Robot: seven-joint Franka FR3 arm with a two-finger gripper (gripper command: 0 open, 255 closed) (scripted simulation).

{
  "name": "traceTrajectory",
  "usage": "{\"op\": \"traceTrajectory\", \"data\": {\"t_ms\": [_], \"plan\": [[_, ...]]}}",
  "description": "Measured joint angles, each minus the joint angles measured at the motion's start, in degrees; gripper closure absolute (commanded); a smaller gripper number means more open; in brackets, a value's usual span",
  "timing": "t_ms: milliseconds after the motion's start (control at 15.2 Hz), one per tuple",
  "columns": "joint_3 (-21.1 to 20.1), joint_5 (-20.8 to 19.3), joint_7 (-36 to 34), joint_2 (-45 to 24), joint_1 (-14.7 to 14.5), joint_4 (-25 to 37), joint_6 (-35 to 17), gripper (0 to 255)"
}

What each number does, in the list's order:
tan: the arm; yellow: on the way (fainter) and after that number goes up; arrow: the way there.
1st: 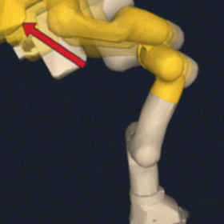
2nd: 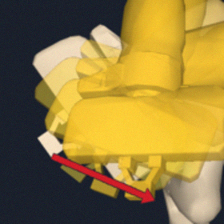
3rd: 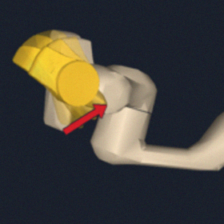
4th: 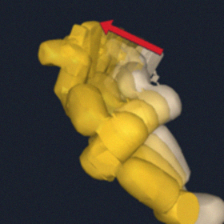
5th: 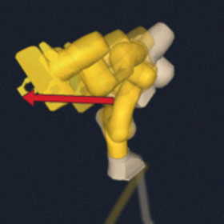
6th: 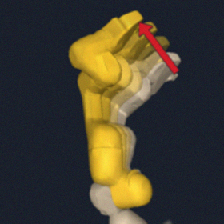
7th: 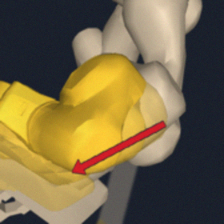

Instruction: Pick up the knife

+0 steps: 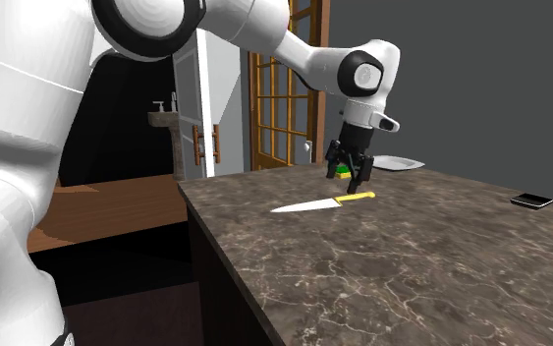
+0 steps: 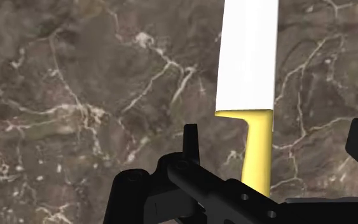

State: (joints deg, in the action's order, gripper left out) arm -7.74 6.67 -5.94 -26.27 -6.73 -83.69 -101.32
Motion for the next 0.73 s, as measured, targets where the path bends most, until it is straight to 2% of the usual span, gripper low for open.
{"op": "traceTrajectory", "data": {"t_ms": [528,594,726], "plan": [[0.04,0.01,0.79,-2.23,-0.03,-1.91,-3.89,0],[0.04,0.01,0.81,-2.26,-0.03,-2.06,-4.08,255],[0.11,-0.05,0.8,-2.08,0.03,-2.05,-4.22,255]]}}
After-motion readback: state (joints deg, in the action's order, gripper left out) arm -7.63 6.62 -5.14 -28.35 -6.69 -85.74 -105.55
